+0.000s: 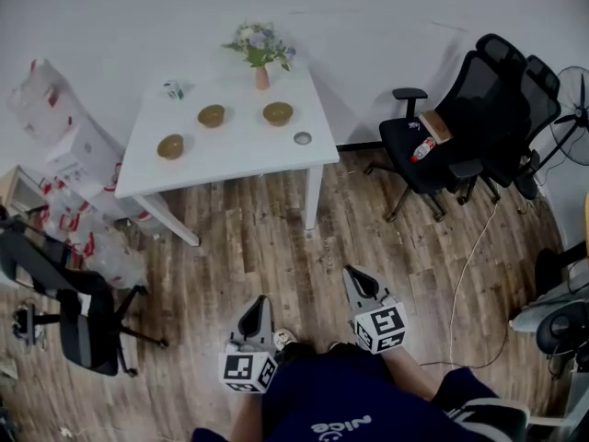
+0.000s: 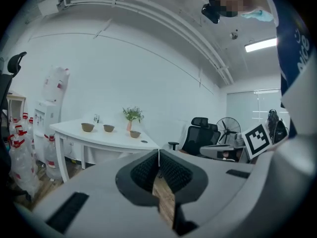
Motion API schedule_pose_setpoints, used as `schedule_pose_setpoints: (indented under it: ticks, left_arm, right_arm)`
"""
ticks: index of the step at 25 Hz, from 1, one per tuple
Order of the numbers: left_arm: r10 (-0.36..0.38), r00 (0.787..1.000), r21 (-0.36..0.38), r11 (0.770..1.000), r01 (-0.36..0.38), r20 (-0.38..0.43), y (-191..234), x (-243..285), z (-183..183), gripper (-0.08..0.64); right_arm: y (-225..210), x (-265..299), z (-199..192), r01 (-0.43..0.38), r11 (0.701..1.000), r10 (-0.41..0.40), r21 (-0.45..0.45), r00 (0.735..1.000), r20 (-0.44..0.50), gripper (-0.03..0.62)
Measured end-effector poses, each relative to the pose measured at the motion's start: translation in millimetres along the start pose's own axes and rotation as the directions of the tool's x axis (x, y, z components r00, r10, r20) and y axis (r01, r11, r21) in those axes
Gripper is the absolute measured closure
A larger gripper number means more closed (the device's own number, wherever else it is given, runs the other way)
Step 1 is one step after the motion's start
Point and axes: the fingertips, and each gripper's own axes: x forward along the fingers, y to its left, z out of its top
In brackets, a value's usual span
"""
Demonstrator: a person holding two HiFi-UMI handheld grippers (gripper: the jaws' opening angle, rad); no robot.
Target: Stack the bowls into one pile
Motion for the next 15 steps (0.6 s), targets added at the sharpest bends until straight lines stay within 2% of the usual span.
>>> schedule_pose_setpoints:
  ticks: [8, 15]
  left_arm:
    - [-0.064, 0.998, 0.056, 0.996, 0.064, -0.008, 49, 12, 22, 0.535]
    - [-0.065, 0.998, 0.015, 0.998, 0.065, -0.027, 64, 32, 25, 0.535]
  right_arm:
    - [26, 44, 16, 0.026, 1.000, -0.026, -0.015, 1.000, 0.006, 0.569]
    - [21, 83, 32, 0.028, 1.000, -0.028, -0.015, 1.000, 0.002, 0.569]
